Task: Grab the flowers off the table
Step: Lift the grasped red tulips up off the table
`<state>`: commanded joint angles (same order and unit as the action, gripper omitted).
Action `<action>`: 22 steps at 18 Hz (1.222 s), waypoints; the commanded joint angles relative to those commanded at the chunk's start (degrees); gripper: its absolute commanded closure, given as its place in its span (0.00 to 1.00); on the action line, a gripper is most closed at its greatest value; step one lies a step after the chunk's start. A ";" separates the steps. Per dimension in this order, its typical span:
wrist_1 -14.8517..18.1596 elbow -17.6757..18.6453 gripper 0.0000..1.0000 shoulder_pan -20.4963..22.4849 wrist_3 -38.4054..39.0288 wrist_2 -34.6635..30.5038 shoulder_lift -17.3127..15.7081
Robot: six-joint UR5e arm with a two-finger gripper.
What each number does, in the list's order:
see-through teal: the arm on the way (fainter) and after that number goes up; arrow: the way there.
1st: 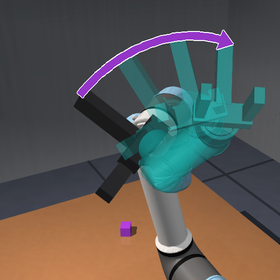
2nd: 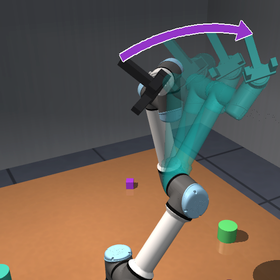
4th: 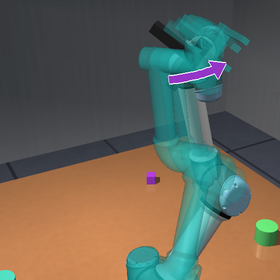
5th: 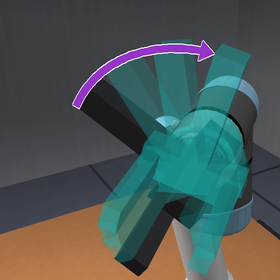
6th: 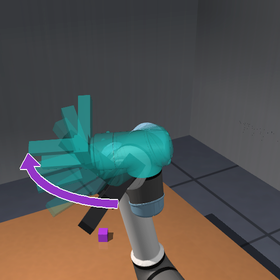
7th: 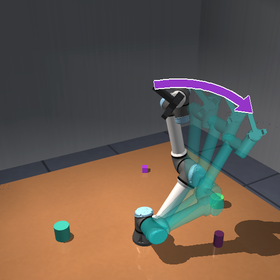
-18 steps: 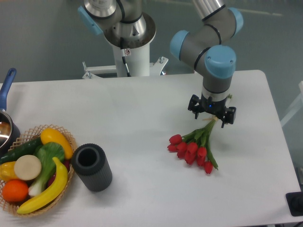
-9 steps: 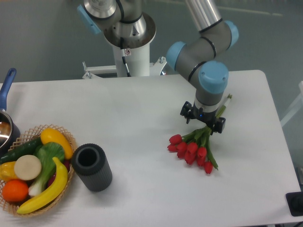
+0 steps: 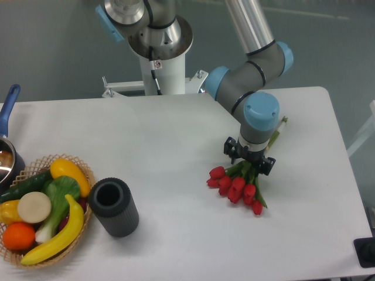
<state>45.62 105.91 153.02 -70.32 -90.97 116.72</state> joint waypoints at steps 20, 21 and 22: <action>7.46 -12.91 0.93 2.11 0.36 -1.50 -7.12; 8.34 -13.53 0.93 2.28 0.36 -1.50 -7.21; 9.39 -14.32 0.93 2.28 0.27 -1.58 -7.12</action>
<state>55.01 91.59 155.30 -70.05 -92.55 109.60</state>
